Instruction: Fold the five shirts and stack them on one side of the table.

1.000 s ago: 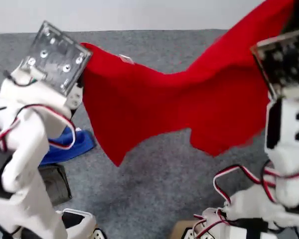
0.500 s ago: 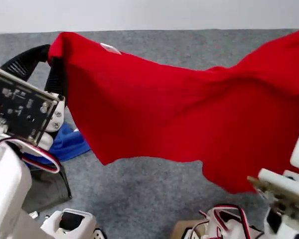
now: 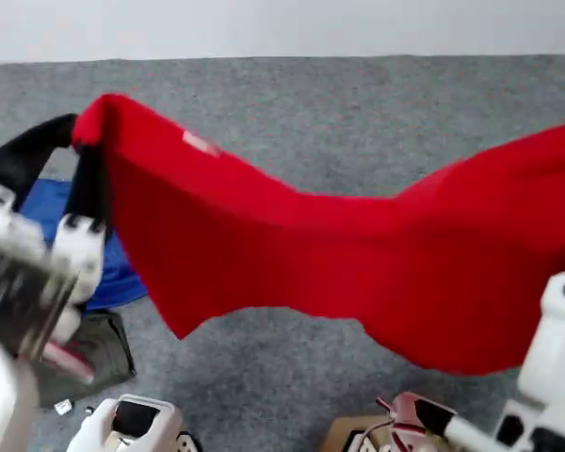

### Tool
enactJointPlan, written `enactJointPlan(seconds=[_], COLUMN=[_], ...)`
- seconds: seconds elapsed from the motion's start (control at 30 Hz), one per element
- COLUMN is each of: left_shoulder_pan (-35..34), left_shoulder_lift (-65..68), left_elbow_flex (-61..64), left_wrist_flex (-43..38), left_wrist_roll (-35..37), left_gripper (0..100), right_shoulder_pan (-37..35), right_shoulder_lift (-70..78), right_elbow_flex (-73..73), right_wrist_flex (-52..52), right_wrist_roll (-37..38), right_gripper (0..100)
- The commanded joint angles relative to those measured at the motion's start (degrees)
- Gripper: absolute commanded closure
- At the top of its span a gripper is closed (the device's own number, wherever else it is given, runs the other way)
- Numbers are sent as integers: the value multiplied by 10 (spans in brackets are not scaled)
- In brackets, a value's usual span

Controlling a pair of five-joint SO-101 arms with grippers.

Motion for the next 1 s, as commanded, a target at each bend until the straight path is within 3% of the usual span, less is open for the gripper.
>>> enactJointPlan(seconds=[0.0, 0.23, 0.5, 0.73, 0.97], left_shoulder_pan=[1, 1, 2, 2, 2], left_shoulder_lift=[-25, -46, -46, -46, -45], left_elbow_flex=[-10, -4, 169, 442, 694], left_wrist_flex=[3, 3, -31, -222, -487], left_wrist_roll=[3, 3, 2, 2, 2], left_gripper=[993, 993, 993, 993, 993], right_shoulder_pan=[7, 7, 6, 5, -15], right_shoulder_lift=[-12, -22, 14, 82, 178], right_elbow_flex=[-6, -4, 98, 226, 345], right_wrist_flex=[13, 28, 30, -3, -105], right_wrist_roll=[3, 2, -1, -55, -77], right_gripper=[988, 988, 988, 987, 987])
